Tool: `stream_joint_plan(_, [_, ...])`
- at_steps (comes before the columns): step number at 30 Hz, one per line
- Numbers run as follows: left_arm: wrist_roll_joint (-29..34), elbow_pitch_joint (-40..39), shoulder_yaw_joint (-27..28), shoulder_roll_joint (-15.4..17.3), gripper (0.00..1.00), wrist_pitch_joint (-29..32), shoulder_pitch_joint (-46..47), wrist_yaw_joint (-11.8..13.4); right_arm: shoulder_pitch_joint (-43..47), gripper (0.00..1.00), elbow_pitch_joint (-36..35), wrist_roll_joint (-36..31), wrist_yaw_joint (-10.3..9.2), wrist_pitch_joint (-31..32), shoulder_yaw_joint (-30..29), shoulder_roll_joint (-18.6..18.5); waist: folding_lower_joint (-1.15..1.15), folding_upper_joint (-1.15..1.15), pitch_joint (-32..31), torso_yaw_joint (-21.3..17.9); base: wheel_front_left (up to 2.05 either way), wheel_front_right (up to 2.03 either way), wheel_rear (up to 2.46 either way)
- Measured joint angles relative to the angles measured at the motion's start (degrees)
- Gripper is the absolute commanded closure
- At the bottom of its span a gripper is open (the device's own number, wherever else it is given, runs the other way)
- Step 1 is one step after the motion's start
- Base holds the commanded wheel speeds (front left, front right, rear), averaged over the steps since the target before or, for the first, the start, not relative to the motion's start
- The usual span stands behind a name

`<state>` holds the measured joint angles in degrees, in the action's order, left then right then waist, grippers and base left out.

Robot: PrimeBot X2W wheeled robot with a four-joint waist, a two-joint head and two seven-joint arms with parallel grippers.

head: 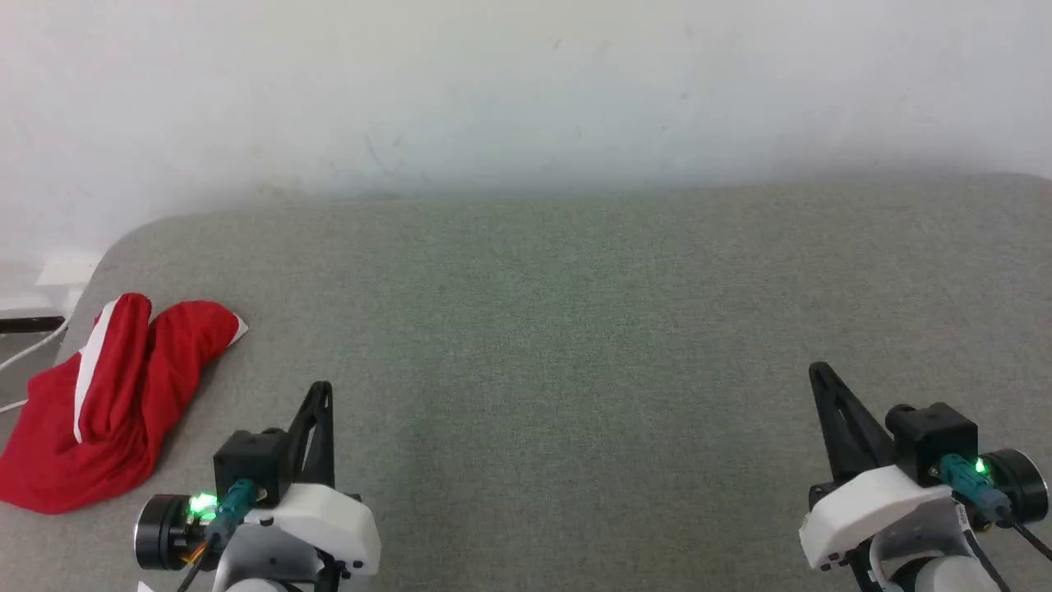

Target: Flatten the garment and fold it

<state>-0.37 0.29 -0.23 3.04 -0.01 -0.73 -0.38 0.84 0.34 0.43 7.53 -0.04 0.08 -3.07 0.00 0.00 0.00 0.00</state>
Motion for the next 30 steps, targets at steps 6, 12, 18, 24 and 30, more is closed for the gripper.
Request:
stream_joint_plan(6, [0.00, 0.00, 0.00, 0.00, 1.00, 0.00, 0.00, 0.00, 0.00, 1.00, 0.00, 0.00, 0.00, 0.00, 0.00, 0.00, 0.00, 0.00, 0.00, 0.00, 0.00, 0.00, 0.00])
stream_joint_plan(12, [0.00, 0.00, 0.00, 0.00, 1.00, -0.01, 0.00, 0.00, 0.00, 1.00, 0.00, 0.00, 0.00, 0.00, 0.00, 0.00, 0.00, 0.00, 0.00, 0.00, 0.00, 0.00, 0.00])
stream_joint_plan(18, [0.00, 0.00, 0.00, 0.00, 1.00, 0.00, 0.00, 0.00, 0.00, 1.00, 0.00, 0.00, 0.00, 0.00, 0.00, 0.00, 0.00, 0.00, 0.00, 0.00, 0.00, 0.00, 0.00])
stream_joint_plan(24, [-0.02, 0.10, -0.09, 0.01, 0.00, -0.01, -0.03, -0.02, 0.08, 0.00, 0.14, 0.02, 0.00, -0.01, 0.02, -0.04, 0.00, 0.00, 0.00, 0.00, 0.00, 0.00, 0.00])
stream_joint_plan(30, [-0.26, 0.43, -0.21, 0.01, 0.00, -0.59, -0.03, -0.09, 0.08, 0.00, 0.53, 0.14, 0.00, -0.51, -0.01, -0.04, 0.00, 0.00, 0.05, 0.02, 0.00, 0.00, 0.00])
